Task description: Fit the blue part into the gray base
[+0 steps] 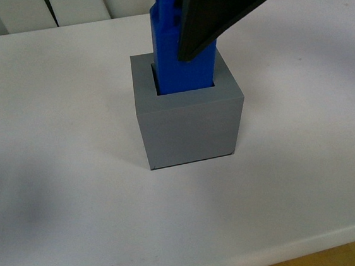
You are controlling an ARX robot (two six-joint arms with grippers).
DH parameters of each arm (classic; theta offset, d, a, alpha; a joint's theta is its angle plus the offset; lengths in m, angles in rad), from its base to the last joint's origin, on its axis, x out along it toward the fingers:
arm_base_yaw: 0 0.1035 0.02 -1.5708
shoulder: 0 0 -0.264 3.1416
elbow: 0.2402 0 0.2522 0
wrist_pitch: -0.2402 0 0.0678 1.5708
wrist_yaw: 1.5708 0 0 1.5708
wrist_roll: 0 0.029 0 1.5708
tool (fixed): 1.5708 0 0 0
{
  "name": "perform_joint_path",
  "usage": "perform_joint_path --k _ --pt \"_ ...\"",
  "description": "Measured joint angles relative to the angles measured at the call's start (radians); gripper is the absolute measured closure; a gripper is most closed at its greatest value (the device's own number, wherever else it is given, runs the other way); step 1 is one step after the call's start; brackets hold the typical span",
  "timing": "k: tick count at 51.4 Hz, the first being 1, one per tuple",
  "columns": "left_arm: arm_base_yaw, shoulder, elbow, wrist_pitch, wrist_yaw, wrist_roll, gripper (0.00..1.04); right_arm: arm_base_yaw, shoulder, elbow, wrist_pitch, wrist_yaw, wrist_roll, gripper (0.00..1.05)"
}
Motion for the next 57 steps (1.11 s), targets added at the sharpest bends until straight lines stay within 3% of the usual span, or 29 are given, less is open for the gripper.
perform_joint_path --k 7,13,38,45,57 --pt "0.0 0.0 0.0 0.0 0.0 0.0 0.06 -0.005 0.0 0.005 0.003 -0.029 0.013 0.18" --pt "0.0 0.0 0.0 0.0 0.0 0.0 0.06 -0.018 0.0 0.008 0.017 -0.072 0.033 0.05" --pt "0.0 0.0 0.0 0.0 0.0 0.0 0.06 -0.209 -0.196 -0.126 0.13 -0.29 0.046 0.07" --pt "0.0 0.0 0.0 0.0 0.0 0.0 0.06 -0.277 -0.306 -0.263 0.202 -0.381 0.063 0.07" --pt "0.0 0.0 0.0 0.0 0.0 0.0 0.06 -0.416 -0.581 -0.678 0.459 -0.547 0.144 0.07"
